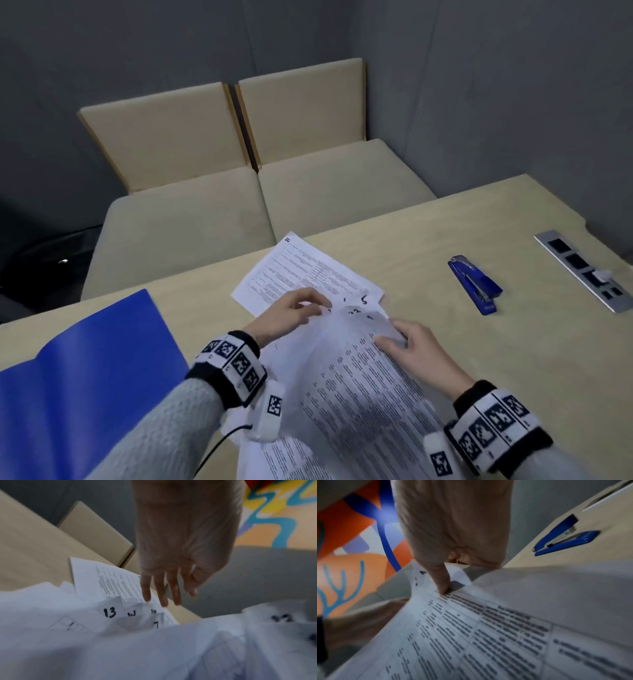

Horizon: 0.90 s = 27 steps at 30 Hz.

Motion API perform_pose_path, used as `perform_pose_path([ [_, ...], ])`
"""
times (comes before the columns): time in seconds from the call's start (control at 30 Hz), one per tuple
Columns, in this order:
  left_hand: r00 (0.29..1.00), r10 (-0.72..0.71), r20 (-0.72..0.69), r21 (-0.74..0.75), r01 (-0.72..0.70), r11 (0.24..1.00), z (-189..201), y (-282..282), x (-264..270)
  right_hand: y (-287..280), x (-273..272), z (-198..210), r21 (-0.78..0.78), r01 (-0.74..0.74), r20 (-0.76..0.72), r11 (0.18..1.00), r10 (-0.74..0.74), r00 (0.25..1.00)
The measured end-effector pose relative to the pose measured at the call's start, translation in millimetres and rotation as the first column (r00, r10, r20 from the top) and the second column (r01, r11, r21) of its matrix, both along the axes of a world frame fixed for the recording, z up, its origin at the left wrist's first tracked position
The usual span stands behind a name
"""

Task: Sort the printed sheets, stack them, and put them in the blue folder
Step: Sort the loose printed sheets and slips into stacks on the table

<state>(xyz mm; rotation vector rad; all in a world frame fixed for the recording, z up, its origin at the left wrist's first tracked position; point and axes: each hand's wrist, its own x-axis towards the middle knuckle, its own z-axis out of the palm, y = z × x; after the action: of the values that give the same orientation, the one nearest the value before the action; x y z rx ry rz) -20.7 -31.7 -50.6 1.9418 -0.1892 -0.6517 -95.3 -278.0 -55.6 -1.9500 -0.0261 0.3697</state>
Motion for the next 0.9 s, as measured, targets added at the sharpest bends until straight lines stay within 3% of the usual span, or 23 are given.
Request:
perform_pose_path([
  [0.07,0.976,0.094,0.194,0.152,-0.125,0.98,-17.7,-11.8,15.7,-9.6,-6.3,-15.7,-0.083,-0.051,0.017,0.995,0.053,0.998],
  [0.13,0.952,0.063,0.298,0.319,-0.162,0.934,-32.5,-27.5,28.4,-14.8,-13.0,-30.1,-0.131,-0.085,0.04,0.988,0.091,0.995],
  [0.23,0.966,-0.09,0.244,0.537,-0.057,0.842,-50.6,-50.2,39.1,-16.3,-20.7,-39.1,-0.209,-0.094,0.087,0.973,0.114,0.99],
  [0.3,0.966,-0.158,0.202,0.6,0.005,0.8,-58.4,-62.0,42.0,-14.5,-21.6,-40.8,-0.232,-0.122,0.076,0.965,0.143,0.987],
  [0.47,0.92,-0.113,0.375,0.533,-0.115,0.838,-59.7,-67.5,41.9,-12.8,-18.8,-44.9,-0.304,-0.11,0.055,0.946,0.133,0.99],
  [0.57,0.835,-0.271,0.478,0.575,-0.064,0.816,-42.5,-59.8,42.0,-11.4,-11.6,-45.9,-0.301,-0.11,0.115,0.947,0.151,0.982],
  [0.67,0.753,-0.389,0.531,0.535,0.058,0.843,-20.5,-48.6,35.1,-5.8,-7.3,-54.4,-0.33,-0.188,0.115,0.925,0.237,0.965],
  [0.8,0.798,-0.317,0.512,0.424,0.086,0.901,9.8,-40.4,20.9,3.1,-7.8,-62.2,-0.433,-0.233,0.087,0.871,0.298,0.951],
  [0.9,0.919,-0.211,0.332,0.209,0.147,0.967,21.7,-34.2,20.0,9.4,-8.9,-60.5,-0.426,-0.244,0.064,0.871,0.298,0.952],
])
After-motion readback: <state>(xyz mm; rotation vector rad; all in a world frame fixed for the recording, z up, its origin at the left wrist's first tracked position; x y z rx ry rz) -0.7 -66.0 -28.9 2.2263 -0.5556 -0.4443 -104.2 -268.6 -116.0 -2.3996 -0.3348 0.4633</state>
